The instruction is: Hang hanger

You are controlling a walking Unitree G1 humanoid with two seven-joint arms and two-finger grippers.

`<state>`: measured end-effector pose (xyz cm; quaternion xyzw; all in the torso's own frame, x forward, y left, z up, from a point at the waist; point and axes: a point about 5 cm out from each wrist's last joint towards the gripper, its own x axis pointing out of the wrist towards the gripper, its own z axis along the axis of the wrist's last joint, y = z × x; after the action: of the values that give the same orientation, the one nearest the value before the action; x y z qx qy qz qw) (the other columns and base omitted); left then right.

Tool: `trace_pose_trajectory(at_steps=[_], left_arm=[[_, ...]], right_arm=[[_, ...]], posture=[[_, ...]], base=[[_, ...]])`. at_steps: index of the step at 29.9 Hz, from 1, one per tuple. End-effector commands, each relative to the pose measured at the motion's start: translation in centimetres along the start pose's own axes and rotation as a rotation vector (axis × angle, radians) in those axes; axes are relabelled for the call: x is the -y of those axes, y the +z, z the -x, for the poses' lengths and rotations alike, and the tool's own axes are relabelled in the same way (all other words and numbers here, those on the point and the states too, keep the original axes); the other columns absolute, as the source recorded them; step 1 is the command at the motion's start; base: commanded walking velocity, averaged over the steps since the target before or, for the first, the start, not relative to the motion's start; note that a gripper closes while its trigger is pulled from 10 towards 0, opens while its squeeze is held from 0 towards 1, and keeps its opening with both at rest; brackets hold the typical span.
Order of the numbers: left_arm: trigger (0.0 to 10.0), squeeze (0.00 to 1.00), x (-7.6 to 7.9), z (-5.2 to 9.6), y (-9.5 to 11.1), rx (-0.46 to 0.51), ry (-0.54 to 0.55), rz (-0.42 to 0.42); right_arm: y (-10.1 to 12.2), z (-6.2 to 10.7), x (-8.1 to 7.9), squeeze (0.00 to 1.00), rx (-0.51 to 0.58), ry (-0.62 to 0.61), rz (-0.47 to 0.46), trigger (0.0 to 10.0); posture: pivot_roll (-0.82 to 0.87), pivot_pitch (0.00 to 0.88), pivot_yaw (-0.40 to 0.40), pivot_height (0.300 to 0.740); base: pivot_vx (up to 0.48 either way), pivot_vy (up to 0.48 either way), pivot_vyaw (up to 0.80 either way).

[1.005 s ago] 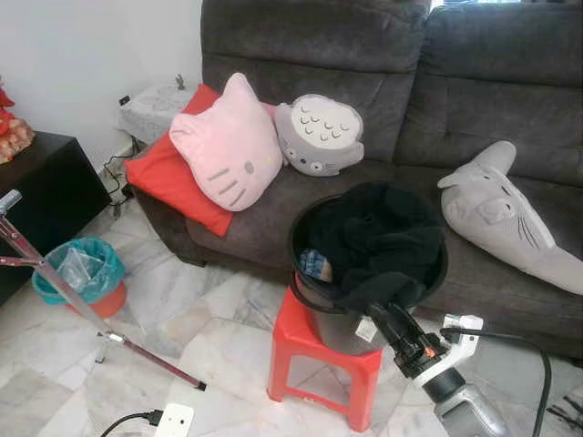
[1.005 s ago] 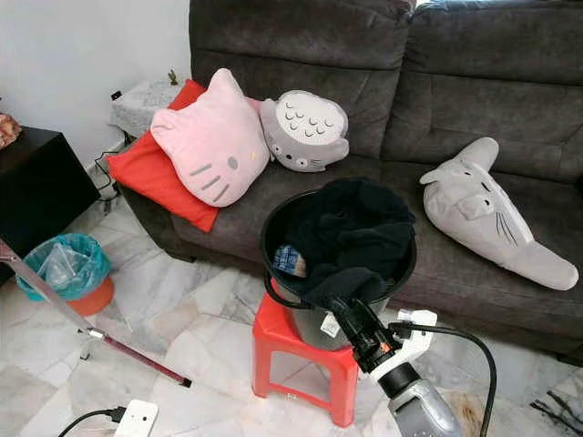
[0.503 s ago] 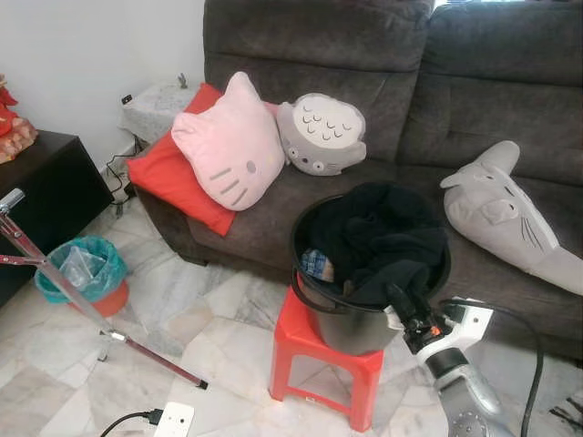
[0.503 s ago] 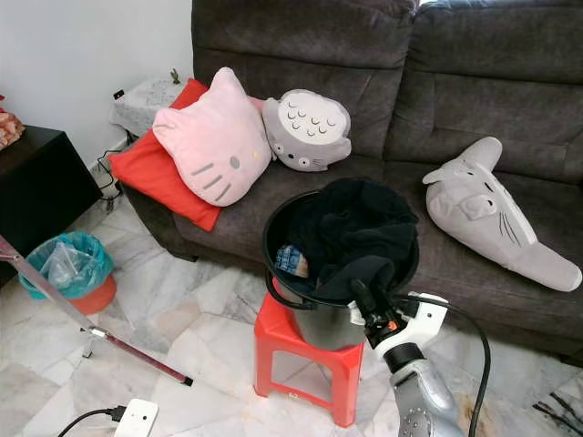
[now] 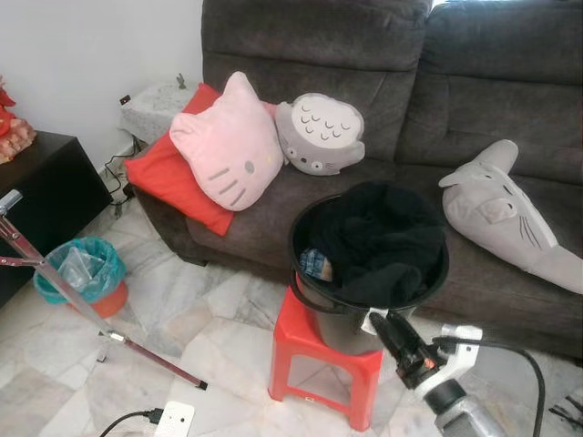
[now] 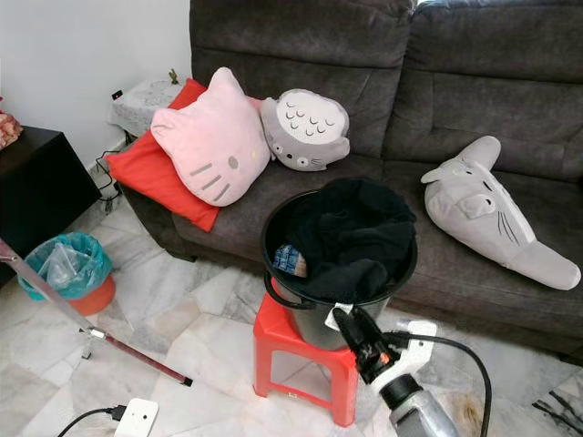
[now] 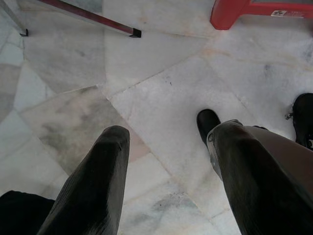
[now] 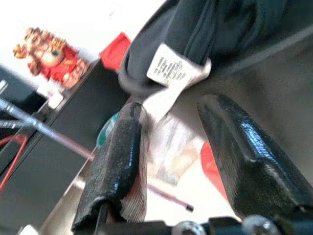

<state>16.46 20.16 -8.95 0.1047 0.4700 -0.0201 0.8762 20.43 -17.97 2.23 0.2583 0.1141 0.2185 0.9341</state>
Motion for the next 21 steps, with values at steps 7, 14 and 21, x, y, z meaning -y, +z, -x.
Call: trace_pose_trajectory(at_steps=[7, 14, 21], left_arm=[[10.0, 0.0, -0.2, 0.0, 0.0, 0.002, 0.01, -0.001], [10.0, 0.0, -0.3, 0.0, 0.0, 0.003, 0.012, -0.007], [10.0, 0.0, -0.3, 0.0, 0.1, 0.004, 0.01, -0.015]], right_arm=[[1.9, 0.6, -1.2, 0.0, 0.045, 0.067, 0.094, 10.0], [5.6, 1.2, -2.8, 0.0, 0.15, 0.092, 0.214, 10.0], [8.7, 3.0, -0.6, 0.0, 0.093, -0.03, 0.46, 10.0]], posture=[[-0.08, 0.0, 0.072, 0.74], [-0.09, 0.0, 0.079, 0.74], [-0.1, 0.0, 0.087, 0.74]], base=[[0.0, 0.0, 0.0], [0.0, 0.0, 0.0], [0.0, 0.0, 0.0]])
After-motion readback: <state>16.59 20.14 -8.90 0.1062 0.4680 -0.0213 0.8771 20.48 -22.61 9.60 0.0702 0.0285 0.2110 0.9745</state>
